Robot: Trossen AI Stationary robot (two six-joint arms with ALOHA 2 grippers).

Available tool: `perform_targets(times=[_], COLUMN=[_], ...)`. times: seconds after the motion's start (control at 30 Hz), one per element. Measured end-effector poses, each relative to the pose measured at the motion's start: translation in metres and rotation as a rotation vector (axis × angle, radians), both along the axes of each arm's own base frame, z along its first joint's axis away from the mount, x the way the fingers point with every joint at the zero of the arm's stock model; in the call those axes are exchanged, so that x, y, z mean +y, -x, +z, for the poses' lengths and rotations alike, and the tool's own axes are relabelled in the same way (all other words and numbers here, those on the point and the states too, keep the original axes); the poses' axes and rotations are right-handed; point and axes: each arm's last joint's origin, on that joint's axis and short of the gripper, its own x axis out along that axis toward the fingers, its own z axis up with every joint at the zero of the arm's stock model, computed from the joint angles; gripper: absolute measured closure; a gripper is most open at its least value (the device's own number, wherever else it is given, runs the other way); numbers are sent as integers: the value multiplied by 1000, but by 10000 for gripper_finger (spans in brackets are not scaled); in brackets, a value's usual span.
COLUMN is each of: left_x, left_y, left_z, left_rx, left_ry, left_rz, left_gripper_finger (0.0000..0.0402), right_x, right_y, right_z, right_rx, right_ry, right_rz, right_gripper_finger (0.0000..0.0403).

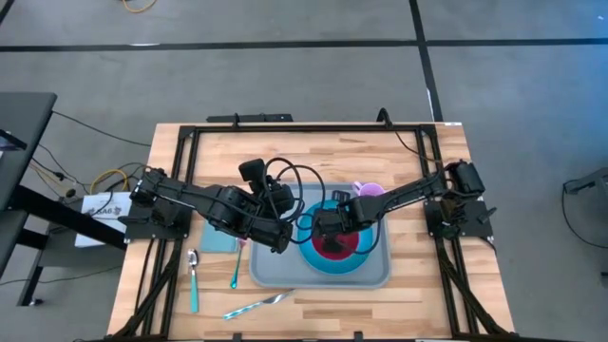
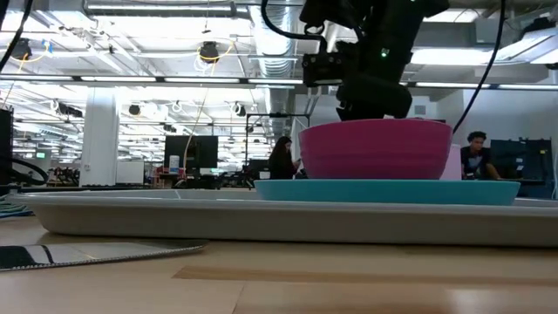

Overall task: Set up tray
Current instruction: Put the red bowl on top of the blue plate on the gray serving tray, then put the blue napkin on the gray serving tray to the left of the blue plate

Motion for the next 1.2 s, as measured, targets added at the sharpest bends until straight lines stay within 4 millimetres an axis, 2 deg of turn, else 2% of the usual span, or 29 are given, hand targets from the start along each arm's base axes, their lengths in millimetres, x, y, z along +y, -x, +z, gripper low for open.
perform_targets(times=[0.07,0.2,0.33,0.43,0.6,0.77,0.87,0.97,1.07,1.2], left_x=[0,-1,-5,-11,-21,-37,-46,-53,-58,-61], left_y=[0,0,1,3,6,14,18,22,25,26], left_z=[0,-1,-4,-5,-7,-6,-6,-6,-5,-5], left_rx=[0,21,29,35,36,43,31,-11,-64,-93], left_ry=[0,52,183,236,277,288,290,297,281,284], left_rz=[0,-12,-9,-16,-30,-79,-91,-71,-43,-25], left_gripper_finger=[267,267,267,267,267,267,267,267,267,267], right_x=[4,16,31,39,39,28,22,15,11,13], right_y=[2,3,5,18,58,110,139,164,183,196], right_z=[4,24,58,84,132,173,177,164,140,110], right_rx=[25,37,-16,-46,-155,-306,-377,-413,-468,-583], right_ry=[5,7,0,40,139,266,270,250,204,148], right_rz=[11,37,83,124,113,11,-15,-17,-21,46], right_gripper_finger=[403,403,403,403,403,403,403,403,403,403])
